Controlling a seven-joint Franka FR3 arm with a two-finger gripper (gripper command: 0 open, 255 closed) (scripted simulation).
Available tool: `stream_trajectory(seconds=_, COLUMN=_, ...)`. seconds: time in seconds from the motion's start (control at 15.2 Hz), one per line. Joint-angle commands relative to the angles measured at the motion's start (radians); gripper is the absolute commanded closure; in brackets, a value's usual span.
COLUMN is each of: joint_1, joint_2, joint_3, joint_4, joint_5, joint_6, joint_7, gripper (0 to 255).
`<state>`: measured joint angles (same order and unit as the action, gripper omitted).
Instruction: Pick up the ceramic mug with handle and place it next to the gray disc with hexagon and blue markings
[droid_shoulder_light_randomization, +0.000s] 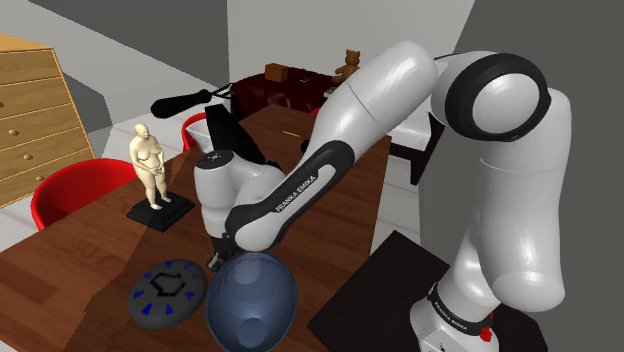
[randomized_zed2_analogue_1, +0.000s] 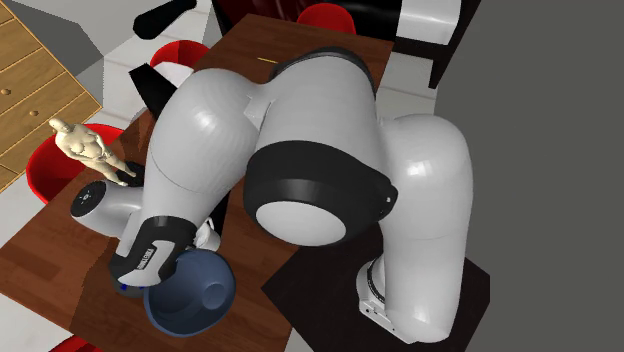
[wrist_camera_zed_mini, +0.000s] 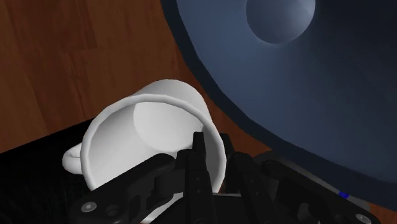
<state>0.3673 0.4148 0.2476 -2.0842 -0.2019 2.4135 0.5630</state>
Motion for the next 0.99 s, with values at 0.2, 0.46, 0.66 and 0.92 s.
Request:
stream_trajectory(seconds=0.2, joint_1=-0.004, joint_2=0.007, joint_3=-0.005, joint_4=-0.005, joint_5=-0.003, joint_6=0.001, joint_7=0.001, gripper=255)
stream_trajectory(seconds=0.46, joint_1=-0.004, joint_2=0.012, joint_3=-0.006, joint_4=-0.002, joint_5=-0.004, joint_6=0.003, joint_7=0.002, gripper=0)
stream_trajectory(seconds=0.66, joint_1=-0.003, joint_2=0.015, joint_3=-0.006, joint_4=0.0, joint_5=-0.005, joint_6=0.003, joint_7=0.003, gripper=0)
stream_trajectory(seconds=0.92, joint_1=-0.014, joint_2=-0.062, joint_3=0.013, joint_4=0.011, joint_5=0.028, joint_6=-0.082, joint_7=-0.02, gripper=0)
